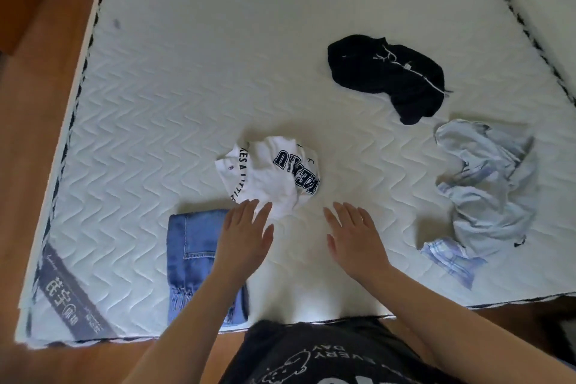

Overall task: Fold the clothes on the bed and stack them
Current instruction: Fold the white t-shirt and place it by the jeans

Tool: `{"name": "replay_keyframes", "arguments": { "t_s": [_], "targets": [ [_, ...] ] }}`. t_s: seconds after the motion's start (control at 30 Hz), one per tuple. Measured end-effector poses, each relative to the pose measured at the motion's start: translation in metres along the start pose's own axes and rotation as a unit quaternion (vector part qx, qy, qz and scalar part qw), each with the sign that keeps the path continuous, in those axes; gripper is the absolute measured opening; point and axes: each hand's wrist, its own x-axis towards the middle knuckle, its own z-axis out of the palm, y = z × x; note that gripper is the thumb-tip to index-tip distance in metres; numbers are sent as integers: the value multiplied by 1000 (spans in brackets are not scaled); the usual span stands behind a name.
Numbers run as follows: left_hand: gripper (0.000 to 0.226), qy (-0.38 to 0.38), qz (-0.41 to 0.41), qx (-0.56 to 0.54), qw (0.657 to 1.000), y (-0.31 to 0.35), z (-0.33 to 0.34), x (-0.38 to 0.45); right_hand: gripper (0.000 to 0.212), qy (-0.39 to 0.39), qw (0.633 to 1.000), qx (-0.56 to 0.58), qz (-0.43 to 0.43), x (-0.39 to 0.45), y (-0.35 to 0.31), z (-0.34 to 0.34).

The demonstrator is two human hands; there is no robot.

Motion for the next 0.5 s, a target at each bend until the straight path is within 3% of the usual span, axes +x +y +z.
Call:
{"name": "replay_keyframes", "arguments": {
  "t_s": [0.3, 0.5],
  "targets": [
    [39, -20, -72, -6, 997, -32, 44, 11, 48, -46, 997, 6, -66, 96, -12, 36],
    [50, -98, -83, -16, 992, -79, 96, 45, 53, -79, 994, 0, -75, 159, -23, 86]
  ]
}}
